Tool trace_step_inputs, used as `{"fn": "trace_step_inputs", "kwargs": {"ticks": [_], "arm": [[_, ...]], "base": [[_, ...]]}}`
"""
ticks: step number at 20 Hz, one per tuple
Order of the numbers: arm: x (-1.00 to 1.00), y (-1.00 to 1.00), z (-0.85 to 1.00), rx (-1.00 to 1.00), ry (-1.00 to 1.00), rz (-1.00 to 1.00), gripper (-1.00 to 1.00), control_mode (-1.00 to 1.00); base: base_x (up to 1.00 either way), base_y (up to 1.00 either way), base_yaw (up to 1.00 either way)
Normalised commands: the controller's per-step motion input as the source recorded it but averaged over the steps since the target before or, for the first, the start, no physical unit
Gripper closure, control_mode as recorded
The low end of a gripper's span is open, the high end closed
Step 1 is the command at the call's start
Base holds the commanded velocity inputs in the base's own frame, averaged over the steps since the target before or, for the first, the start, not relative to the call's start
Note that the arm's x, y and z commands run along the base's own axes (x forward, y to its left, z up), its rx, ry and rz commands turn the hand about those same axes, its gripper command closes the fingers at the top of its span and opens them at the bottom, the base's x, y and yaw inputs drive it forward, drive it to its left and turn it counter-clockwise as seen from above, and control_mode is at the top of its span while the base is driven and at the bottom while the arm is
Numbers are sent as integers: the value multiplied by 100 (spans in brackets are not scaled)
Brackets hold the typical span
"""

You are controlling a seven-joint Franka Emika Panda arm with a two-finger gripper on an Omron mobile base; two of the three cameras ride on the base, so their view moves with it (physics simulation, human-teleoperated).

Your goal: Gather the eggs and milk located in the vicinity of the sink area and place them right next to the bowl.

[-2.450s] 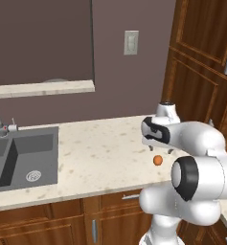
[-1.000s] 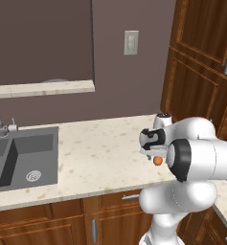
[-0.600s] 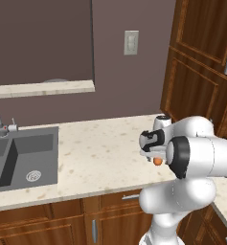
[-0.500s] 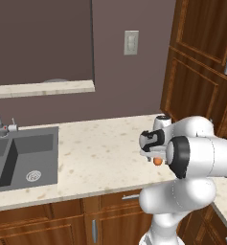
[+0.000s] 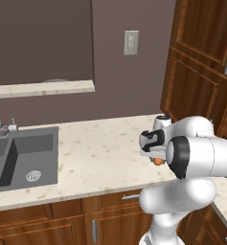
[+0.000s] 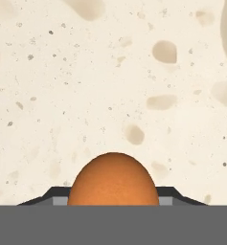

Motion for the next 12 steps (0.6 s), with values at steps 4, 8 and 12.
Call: {"fn": "trace_step_inputs", "kwargs": {"ticks": [4,8,12], "arm": [[-5,0,15,0,2,5,100,-100],[-22,2,58,0,3,20,100,-100],[-43,22,72,0,5,23,100,-100]], "base": [[0,0,0],[0,0,0],[0,0,0]]}}
